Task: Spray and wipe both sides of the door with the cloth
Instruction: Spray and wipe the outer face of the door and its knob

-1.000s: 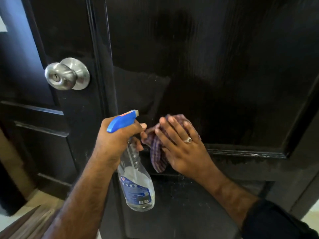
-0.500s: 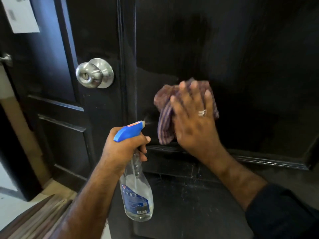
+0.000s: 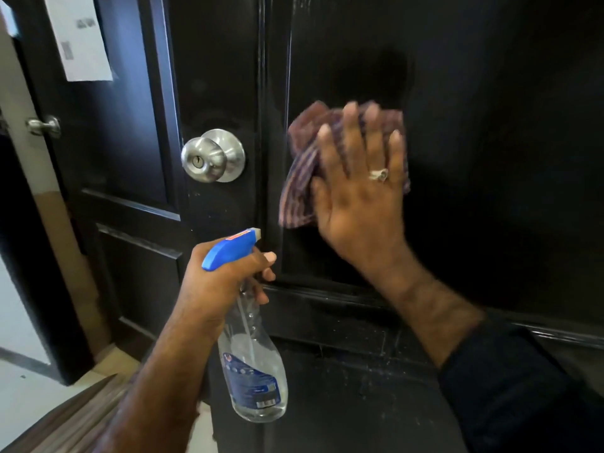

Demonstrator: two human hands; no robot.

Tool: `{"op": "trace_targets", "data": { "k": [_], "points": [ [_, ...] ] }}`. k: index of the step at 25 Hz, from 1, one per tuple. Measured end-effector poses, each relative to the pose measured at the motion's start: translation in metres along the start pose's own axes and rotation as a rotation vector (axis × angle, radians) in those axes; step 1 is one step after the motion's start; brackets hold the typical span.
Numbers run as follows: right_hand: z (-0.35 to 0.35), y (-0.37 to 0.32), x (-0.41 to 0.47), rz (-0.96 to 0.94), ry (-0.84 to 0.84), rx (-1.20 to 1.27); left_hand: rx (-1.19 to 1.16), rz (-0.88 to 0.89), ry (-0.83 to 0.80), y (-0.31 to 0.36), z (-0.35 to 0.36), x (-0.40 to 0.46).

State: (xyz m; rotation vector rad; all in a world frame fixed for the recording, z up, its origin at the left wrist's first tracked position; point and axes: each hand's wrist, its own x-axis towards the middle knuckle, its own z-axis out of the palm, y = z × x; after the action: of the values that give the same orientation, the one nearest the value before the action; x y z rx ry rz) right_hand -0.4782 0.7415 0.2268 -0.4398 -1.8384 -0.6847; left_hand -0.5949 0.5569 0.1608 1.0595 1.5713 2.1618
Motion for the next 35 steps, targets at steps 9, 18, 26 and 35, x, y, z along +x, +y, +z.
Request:
{"op": "trace_targets", "data": {
  "k": [9, 18, 26, 35],
  "points": [
    [0.0, 0.018, 0.006, -0.239, -0.026, -0.045, 0.024, 0.023, 0.004, 0.005, -0.015, -0.001],
    [0.017, -0.009, -0.04, -0.754, -0.286, -0.022, 0.007, 0.028, -0.005, 0.012, -0.026, 0.001],
    [-0.004, 0.002, 0.118, -0.384, -0.024, -0.16, 0.047, 0.027, 0.035, 0.012, -0.034, 0.003],
    [0.02, -0.004, -0.056, -0.8, -0.332, -0.03, 0.039, -0.004, 0.054, 0.007, -0.045, 0.002]
  ]
}}
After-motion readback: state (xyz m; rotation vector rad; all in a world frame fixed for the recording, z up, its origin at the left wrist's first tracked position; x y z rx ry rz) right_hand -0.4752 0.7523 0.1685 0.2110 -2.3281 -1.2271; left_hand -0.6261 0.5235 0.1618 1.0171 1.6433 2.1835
